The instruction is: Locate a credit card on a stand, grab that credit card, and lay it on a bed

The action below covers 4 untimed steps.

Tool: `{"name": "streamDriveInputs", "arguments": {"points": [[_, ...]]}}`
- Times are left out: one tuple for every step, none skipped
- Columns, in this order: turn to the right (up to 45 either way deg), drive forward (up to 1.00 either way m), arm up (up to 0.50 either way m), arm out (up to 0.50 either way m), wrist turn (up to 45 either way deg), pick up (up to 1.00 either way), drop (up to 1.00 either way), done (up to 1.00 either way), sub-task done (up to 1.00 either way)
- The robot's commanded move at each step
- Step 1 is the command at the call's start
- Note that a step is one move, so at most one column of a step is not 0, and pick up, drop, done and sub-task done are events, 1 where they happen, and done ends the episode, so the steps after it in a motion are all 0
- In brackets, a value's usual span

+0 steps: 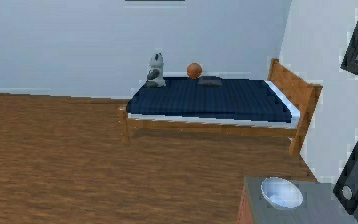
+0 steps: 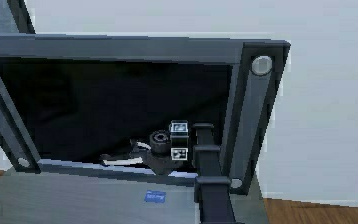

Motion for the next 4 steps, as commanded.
{"name": "streamDriveInputs", "arguments": {"points": [[0.0, 0.0, 0.0, 0.0, 36.0, 0.0, 0.0, 0.0, 0.0], [0.0, 0.0, -0.3, 0.0, 0.0, 0.0, 0.0, 0.0, 0.0], [0.0, 0.0, 0.0, 0.0, 0.0, 1.0, 0.0, 0.0, 0.0], [0.0, 0.0, 0.1, 0.0, 0.0, 0.0, 0.0, 0.0, 0.0]]}}
